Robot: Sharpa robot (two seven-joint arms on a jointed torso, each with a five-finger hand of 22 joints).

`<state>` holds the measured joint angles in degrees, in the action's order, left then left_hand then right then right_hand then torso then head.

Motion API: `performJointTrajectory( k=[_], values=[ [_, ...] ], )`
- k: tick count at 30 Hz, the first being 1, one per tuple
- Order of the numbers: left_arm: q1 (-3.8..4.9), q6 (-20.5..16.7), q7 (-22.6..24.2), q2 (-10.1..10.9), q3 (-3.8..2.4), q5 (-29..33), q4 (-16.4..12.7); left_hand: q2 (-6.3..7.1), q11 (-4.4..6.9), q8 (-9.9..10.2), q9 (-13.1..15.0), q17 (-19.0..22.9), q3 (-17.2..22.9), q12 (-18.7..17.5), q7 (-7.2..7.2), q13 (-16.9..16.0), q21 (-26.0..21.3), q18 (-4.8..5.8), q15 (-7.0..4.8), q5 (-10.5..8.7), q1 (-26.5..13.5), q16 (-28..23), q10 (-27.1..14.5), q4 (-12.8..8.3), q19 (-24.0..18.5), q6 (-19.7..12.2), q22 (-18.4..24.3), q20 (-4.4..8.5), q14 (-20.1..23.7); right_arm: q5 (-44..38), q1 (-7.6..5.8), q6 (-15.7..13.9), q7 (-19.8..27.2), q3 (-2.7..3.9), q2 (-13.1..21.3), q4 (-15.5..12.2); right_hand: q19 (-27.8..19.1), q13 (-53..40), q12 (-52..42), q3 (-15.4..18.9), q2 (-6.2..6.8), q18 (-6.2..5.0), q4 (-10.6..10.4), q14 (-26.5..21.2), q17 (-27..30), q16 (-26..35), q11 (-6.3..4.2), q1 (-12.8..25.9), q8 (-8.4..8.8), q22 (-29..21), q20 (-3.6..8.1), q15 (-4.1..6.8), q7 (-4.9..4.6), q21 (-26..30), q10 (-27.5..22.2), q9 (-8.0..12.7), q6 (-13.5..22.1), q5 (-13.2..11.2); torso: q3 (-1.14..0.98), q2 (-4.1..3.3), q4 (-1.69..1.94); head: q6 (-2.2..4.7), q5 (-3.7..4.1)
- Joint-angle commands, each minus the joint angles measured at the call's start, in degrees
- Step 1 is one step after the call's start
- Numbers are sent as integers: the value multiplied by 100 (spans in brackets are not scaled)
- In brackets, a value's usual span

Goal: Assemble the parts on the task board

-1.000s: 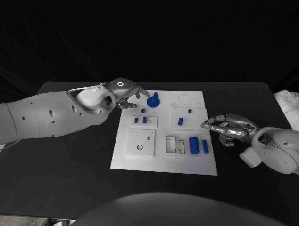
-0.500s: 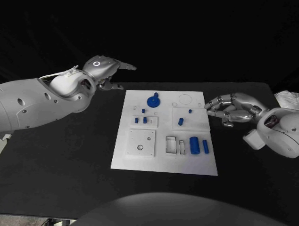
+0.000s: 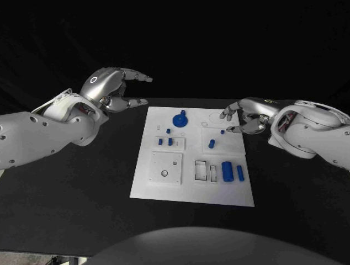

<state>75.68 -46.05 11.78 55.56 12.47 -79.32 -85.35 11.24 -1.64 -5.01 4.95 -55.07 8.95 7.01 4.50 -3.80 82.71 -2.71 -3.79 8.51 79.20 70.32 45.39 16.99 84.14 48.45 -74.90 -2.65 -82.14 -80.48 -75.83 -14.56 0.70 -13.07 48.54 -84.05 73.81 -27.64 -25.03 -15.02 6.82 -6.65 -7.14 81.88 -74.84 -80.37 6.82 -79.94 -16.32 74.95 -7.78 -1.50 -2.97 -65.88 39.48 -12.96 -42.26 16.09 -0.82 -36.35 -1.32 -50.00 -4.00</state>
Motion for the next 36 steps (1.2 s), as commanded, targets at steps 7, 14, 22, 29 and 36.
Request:
performJointTrajectory(
  k=[7,14,22,29,36],
  values=[
    [-95,18,540,-23,29,1167,-40,-167,-52,40,-52,-3,161,75,-184,9,36,117,60,231,289,37,107,-11,349,198,-1309,-38,-6,-2075,99,383,-842,0,-181,268,-32,252,268,-76,8,58,348,-101,177,90,-77,-44,284,625,75,79,-110,171,-259,21,-263,600,99,25,308,0,215],
    [-109,136,550,-14,38,1255,-65,-240,-71,59,-72,6,232,103,-268,9,42,117,76,370,439,40,145,-16,347,291,-1310,-56,4,-2292,191,558,-923,0,-313,420,-56,349,341,-155,6,52,432,-156,272,122,-88,68,372,633,98,90,-37,249,-308,-4,-509,844,110,11,351,0,280],
    [-113,221,537,-28,40,1205,-100,-251,-76,72,-81,15,262,128,-294,6,39,116,81,401,509,37,189,-23,344,318,-1308,-62,9,-2220,316,667,-834,0,-396,583,4,381,239,-156,25,68,446,-165,334,122,-215,274,483,678,167,182,-308,228,-22,-26,-774,539,125,23,342,0,296],
    [-116,256,517,-25,41,1180,-86,-254,-77,77,-85,27,277,142,-299,5,36,115,83,403,548,31,216,-24,342,338,-1307,-65,15,-2121,340,800,-768,0,-403,596,20,370,191,-156,42,73,480,-190,393,148,-206,294,534,688,173,180,-258,233,64,-48,-799,576,150,29,338,0,300],
    [-122,275,488,-42,41,1174,-65,-291,-84,85,-90,41,311,162,-325,4,33,114,87,415,589,24,256,-21,339,363,-1305,-69,22,-1976,360,803,-720,0,-422,633,27,357,134,-259,-3,73,596,-212,444,162,-207,236,519,702,173,182,-266,263,190,-170,-960,838,173,36,337,0,322]
  ],
)
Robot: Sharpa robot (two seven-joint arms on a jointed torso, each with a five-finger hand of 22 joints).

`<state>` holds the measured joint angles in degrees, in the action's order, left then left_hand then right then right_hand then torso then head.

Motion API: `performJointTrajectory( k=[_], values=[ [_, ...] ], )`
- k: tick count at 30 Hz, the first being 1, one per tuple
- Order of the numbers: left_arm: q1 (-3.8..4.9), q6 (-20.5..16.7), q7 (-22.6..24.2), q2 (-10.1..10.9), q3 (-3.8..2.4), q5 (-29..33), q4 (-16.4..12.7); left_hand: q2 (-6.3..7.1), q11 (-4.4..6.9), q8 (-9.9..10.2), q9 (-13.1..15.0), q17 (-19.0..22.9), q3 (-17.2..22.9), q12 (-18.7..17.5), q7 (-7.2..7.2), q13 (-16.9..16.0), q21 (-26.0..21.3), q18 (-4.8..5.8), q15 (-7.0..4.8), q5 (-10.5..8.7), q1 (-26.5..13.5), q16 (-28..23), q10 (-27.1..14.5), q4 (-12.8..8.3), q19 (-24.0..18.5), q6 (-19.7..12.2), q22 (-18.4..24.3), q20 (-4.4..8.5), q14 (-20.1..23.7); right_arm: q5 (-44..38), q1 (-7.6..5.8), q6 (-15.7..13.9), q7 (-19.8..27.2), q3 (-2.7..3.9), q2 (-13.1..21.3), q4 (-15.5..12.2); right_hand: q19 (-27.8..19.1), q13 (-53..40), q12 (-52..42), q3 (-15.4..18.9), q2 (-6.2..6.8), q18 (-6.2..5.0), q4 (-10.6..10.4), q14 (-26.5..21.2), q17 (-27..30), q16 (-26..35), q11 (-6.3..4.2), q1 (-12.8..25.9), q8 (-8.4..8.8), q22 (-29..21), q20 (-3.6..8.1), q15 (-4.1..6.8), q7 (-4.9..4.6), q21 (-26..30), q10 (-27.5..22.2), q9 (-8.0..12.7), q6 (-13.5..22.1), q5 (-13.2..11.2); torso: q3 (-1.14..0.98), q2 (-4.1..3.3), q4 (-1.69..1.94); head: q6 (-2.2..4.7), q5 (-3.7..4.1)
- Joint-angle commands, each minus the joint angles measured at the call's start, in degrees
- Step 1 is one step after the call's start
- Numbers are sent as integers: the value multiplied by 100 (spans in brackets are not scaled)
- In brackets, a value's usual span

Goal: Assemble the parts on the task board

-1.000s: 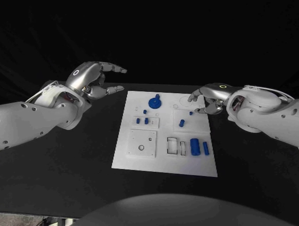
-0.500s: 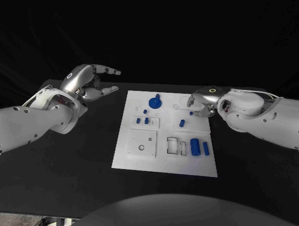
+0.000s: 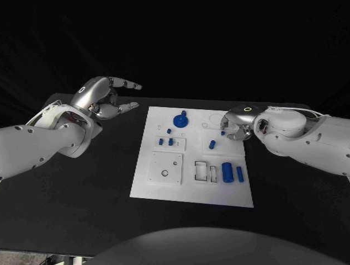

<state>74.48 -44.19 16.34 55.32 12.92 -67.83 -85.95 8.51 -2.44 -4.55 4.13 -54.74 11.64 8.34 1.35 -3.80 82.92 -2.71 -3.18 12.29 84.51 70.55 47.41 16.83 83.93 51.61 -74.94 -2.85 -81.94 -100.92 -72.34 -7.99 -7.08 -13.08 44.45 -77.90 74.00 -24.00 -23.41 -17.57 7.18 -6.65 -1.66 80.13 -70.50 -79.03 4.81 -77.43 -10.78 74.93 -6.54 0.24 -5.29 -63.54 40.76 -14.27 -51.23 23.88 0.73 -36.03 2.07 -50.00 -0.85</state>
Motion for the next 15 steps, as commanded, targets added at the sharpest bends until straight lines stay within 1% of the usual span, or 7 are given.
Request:
performJointTrajectory(
  k=[1,4,7,8,12,15],
  values=[
    [-3,88,26,-19,-4,24,-4,-20,-5,39,-8,8,44,30,-10,3,12,114,26,37,60,1,57,-5,359,49,-1302,-49,2,97,14,117,73,1,-17,27,5,-8,-32,-25,-46,71,69,-43,20,30,-19,-27,-40,706,56,17,-63,39,77,-65,-82,97,18,2,4,0,8],
    [-4,94,3,-24,-4,12,-3,-38,-5,41,-10,16,60,40,-19,2,10,113,27,35,75,-3,79,-6,357,62,-1301,-51,5,139,22,1,129,1,-25,49,9,-10,-50,-64,-55,73,103,-44,26,29,-2,-45,-27,711,62,16,-45,40,124,-101,-70,151,19,5,13,0,2],
    [-5,110,-17,-28,-4,5,1,-47,-6,44,-11,21,69,47,-25,2,8,113,28,31,86,-6,92,-7,356,69,-1300,-52,8,164,35,-125,188,1,-30,62,21,-16,-76,-98,-63,76,124,-40,24,22,-5,-45,-6,720,65,18,-64,29,185,-135,-42,185,24,11,16,0,-6],
    [-5,116,-24,-29,-3,3,1,-50,-6,45,-12,25,73,49,-26,2,7,112,28,29,92,-8,97,-9,355,71,-1300,-53,9,171,43,-166,210,1,-31,65,38,-19,-94,-119,-69,83,133,-29,12,10,8,-41,9,730,64,13,-47,6,230,-156,-18,194,25,10,17,0,-13],
    [-6,139,-51,-28,-3,-4,1,-58,-7,48,-13,39,83,54,-30,2,3,111,29,26,105,-15,109,-11,354,76,-1298,-53,14,223,77,-295,290,1,-51,86,60,-24,-133,-165,-85,89,146,-20,9,-3,2,-25,41,743,65,15,-47,-21,338,-203,34,206,24,6,16,0,-41],
    [-6,168,-80,-34,-3,-10,5,-74,-11,58,-18,85,108,66,-37,2,-16,107,32,35,143,-43,136,-14,345,76,-1292,-56,31,284,111,-356,341,1,-79,119,61,-25,-152,-192,-100,89,149,-23,19,-1,-5,-15,48,744,67,17,-60,-18,399,-234,43,212,28,14,22,0,-49]
  ],
)
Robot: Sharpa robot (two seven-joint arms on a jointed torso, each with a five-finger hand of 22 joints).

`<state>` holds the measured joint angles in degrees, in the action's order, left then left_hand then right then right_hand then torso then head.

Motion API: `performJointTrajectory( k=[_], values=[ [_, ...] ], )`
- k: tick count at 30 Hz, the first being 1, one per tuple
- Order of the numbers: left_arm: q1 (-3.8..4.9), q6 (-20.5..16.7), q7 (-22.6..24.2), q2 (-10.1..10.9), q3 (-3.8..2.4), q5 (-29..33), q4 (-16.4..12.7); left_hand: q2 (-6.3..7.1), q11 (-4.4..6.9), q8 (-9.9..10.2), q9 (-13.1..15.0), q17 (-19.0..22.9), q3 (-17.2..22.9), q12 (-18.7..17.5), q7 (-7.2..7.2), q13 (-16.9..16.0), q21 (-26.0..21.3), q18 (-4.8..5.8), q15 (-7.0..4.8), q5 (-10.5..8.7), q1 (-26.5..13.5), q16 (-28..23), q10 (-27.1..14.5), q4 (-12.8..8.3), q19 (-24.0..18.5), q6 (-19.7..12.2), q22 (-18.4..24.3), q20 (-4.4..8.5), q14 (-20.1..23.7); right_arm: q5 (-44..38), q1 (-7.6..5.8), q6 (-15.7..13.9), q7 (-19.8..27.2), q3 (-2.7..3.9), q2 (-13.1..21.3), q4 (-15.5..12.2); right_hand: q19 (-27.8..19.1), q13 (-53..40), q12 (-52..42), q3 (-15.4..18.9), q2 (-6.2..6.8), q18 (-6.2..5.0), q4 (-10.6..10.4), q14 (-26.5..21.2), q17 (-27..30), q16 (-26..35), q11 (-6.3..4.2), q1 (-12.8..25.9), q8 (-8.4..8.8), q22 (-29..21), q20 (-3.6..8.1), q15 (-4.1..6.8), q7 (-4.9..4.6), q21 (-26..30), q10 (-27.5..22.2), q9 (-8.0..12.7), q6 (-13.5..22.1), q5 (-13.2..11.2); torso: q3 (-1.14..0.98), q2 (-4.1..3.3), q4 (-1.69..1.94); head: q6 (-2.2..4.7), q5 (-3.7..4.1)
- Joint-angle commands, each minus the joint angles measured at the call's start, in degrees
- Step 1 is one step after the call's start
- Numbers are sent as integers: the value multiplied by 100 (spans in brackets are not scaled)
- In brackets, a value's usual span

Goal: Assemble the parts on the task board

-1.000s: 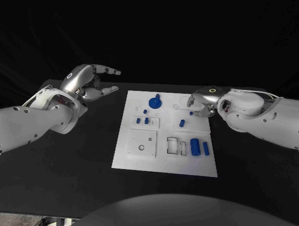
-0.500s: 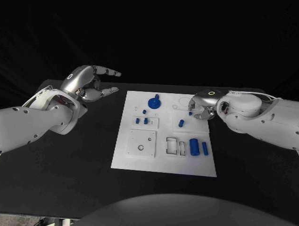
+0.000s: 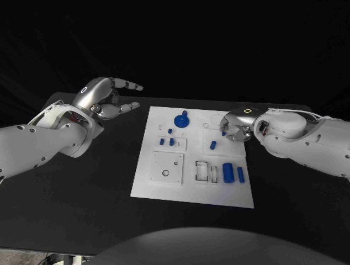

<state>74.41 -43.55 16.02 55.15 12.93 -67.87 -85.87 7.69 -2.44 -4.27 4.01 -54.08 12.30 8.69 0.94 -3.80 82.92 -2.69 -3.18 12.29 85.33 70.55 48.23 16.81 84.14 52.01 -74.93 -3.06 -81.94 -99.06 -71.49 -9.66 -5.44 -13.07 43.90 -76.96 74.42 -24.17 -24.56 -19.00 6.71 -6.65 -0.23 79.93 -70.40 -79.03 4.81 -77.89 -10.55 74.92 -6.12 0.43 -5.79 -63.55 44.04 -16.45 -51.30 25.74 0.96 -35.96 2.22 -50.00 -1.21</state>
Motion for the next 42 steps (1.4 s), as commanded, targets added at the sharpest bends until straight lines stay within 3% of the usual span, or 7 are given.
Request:
performJointTrajectory(
  k=[1,11,21,27,34,42],
  values=[
    [1,112,-58,-19,-4,-9,-2,1,-14,35,-8,36,54,36,1,2,-22,104,34,44,78,-53,66,-14,321,35,-1291,-37,38,111,34,-203,190,1,-28,32,19,-8,-41,-54,-56,89,5,-5,15,1,-6,35,28,745,26,-2,-14,-16,85,-23,52,27,8,8,6,0,-19],
    [-1,192,-150,-24,-1,-47,4,-28,-31,28,-6,105,111,79,-57,-4,-45,99,46,91,139,-98,173,-11,307,84,-1284,-47,69,227,68,-242,274,1,-38,65,19,-17,-117,-139,-94,89,30,-45,99,38,-22,50,36,747,34,8,-100,-7,335,-141,59,20,17,9,-6,0,-40],
    [-4,228,-149,-27,0,-65,-8,-76,-36,-52,14,161,191,127,-188,-6,-56,96,53,109,154,-133,345,-11,298,311,-1280,-60,86,309,79,-143,291,0,-55,132,11,37,-92,-251,-162,89,156,-88,203,91,-22,-15,-226,752,46,11,-153,-2,587,-454,-264,373,23,9,-8,0,-23],
    [-5,235,-147,-28,0,-67,-7,-84,-35,-55,13,171,206,136,-195,-6,-57,95,53,115,153,-138,382,-8,297,329,-1279,-59,87,344,91,-153,326,0,-87,201,30,77,-73,-257,-219,98,176,-74,203,81,-36,5,-343,762,35,-6,-154,-42,775,-607,-370,376,20,9,-10,0,-26],
    [-6,241,-154,-23,0,-68,-10,-95,-36,-58,12,210,223,143,-195,-5,-67,93,52,118,156,-161,414,-8,293,342,-1276,-59,97,369,128,-234,366,0,-116,245,53,131,-47,-265,-298,104,231,-81,265,104,-82,-21,-478,773,30,-8,-127,-89,1051,-793,-500,367,24,11,1,0,30],
    [-8,250,-169,-28,2,-68,-6,-101,-35,-59,12,229,231,146,-193,-5,-71,92,53,118,155,-173,429,-8,291,350,-1275,-60,102,431,147,-507,439,0,-117,285,71,168,-7,-237,-321,112,251,-70,281,105,-94,-14,-534,780,21,-22,-126,-124,1177,-904,-534,291,33,21,-6,0,-4]
  ],
)
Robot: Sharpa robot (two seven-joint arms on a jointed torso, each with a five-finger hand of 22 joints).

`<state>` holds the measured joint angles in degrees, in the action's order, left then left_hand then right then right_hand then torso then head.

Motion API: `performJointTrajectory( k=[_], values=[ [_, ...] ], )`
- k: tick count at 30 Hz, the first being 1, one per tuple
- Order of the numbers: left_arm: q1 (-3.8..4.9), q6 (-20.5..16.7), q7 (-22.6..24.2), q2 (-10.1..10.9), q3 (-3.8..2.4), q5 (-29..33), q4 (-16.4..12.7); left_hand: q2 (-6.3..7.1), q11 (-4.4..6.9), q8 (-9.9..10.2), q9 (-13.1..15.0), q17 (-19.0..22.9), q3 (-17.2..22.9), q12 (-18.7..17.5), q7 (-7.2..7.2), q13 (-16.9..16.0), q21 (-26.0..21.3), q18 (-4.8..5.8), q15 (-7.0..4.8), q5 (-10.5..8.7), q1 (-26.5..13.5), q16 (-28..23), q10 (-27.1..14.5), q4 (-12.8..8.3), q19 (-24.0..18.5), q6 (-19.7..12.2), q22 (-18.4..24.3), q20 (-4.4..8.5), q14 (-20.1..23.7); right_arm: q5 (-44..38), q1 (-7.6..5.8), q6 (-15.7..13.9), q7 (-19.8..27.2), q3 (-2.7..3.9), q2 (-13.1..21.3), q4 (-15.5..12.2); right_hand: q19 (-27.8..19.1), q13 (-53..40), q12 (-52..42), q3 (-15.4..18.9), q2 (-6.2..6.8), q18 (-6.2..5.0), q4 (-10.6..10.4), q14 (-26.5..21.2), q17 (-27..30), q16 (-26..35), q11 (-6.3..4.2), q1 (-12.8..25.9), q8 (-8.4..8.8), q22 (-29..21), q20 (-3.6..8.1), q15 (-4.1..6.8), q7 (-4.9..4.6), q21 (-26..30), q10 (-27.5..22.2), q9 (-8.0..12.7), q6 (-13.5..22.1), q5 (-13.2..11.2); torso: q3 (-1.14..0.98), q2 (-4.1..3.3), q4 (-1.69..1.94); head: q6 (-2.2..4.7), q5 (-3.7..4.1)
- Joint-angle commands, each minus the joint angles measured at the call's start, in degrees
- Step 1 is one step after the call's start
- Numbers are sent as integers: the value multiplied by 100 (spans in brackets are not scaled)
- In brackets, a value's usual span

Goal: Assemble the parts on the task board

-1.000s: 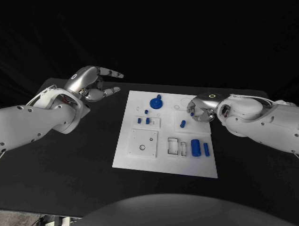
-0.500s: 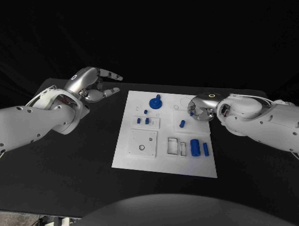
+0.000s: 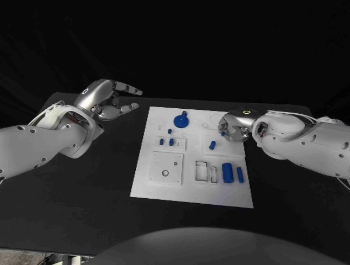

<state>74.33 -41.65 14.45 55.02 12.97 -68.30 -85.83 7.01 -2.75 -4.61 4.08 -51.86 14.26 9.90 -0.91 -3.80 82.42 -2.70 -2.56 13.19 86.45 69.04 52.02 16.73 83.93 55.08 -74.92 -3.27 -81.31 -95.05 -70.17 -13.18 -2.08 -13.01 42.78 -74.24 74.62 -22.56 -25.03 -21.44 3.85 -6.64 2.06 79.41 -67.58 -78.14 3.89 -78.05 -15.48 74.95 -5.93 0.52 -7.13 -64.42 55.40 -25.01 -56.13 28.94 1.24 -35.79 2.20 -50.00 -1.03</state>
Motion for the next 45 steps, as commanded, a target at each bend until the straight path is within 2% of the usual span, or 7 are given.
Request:
performJointTrajectory(
  k=[1,9,21,25,33,39,45],
  values=[
    [-1,62,-17,-17,-3,-26,-8,-41,-5,-27,4,39,43,27,-6,-4,-32,90,-10,28,42,-41,66,1,308,50,-1273,-39,48,41,16,-183,109,-7,-1,14,53,9,41,9,-36,112,23,-17,-2,15,-3,1,-44,778,0,-31,8,-40,48,-54,-53,-31,5,5,-1,0,-22],
    [-9,95,-59,-36,2,-26,6,-42,-6,-27,4,73,46,27,-6,-4,-52,85,-9,29,42,-60,70,0,300,52,-1267,-39,57,97,-36,-330,114,-5,137,-154,62,23,54,27,-31,115,35,-5,-4,9,-5,2,-71,782,-5,-38,6,-56,106,-105,-74,-35,11,13,4,0,-51],
    [-38,211,-148,-68,15,-26,40,-25,-5,-14,-5,256,72,-2,2,9,-158,62,-6,17,62,-183,59,-5,256,47,-1235,-42,129,248,-526,-303,33,-5,566,-1074,75,32,61,40,-25,121,39,3,-9,4,-1,8,-87,788,-11,-47,-2,-80,151,-139,-87,-40,10,14,-19,0,-88],
    [-66,256,-162,-120,17,-26,78,-24,-6,-12,-6,295,77,-8,-1,10,-181,57,-5,15,62,-211,56,-4,246,47,-1229,-43,145,472,-588,-238,53,-4,561,-1323,85,37,65,40,-26,125,49,16,-29,-9,0,-1,-93,793,-14,-49,-7,-98,174,-155,-93,-33,14,42,-22,0,-116],
    [-153,266,-129,-195,17,-31,175,7,-46,22,-17,896,138,18,-45,-5,-494,-7,28,11,36,-655,240,0,109,35,-1137,-69,384,706,-496,138,24,-4,204,-1628,82,44,71,44,-19,122,61,44,-67,-36,6,-6,-85,791,-17,-52,-21,-91,209,-172,-79,-25,23,119,-34,0,-187],
    [-183,337,-94,-317,18,-18,306,33,-63,38,-19,1233,162,-23,-51,0,-715,-49,46,9,5,-930,238,-1,11,29,-1073,-88,535,387,-367,262,-14,-3,-113,-1615,77,51,81,43,-9,118,72,46,-57,-35,6,-10,-75,787,-19,-53,-23,-80,223,-178,-69,-13,37,221,40,0,-220],
    [-195,381,-66,-366,20,16,303,29,-74,42,-19,1216,167,-21,-62,-4,-709,-47,51,14,-9,-929,254,2,12,26,-1076,-92,533,186,-253,348,-50,1,-420,-1473,78,54,86,44,-3,118,75,47,-54,-35,7,-9,-71,786,-19,-53,-24,-80,225,-179,-65,-13,52,239,97,0,-242]
  ],
)
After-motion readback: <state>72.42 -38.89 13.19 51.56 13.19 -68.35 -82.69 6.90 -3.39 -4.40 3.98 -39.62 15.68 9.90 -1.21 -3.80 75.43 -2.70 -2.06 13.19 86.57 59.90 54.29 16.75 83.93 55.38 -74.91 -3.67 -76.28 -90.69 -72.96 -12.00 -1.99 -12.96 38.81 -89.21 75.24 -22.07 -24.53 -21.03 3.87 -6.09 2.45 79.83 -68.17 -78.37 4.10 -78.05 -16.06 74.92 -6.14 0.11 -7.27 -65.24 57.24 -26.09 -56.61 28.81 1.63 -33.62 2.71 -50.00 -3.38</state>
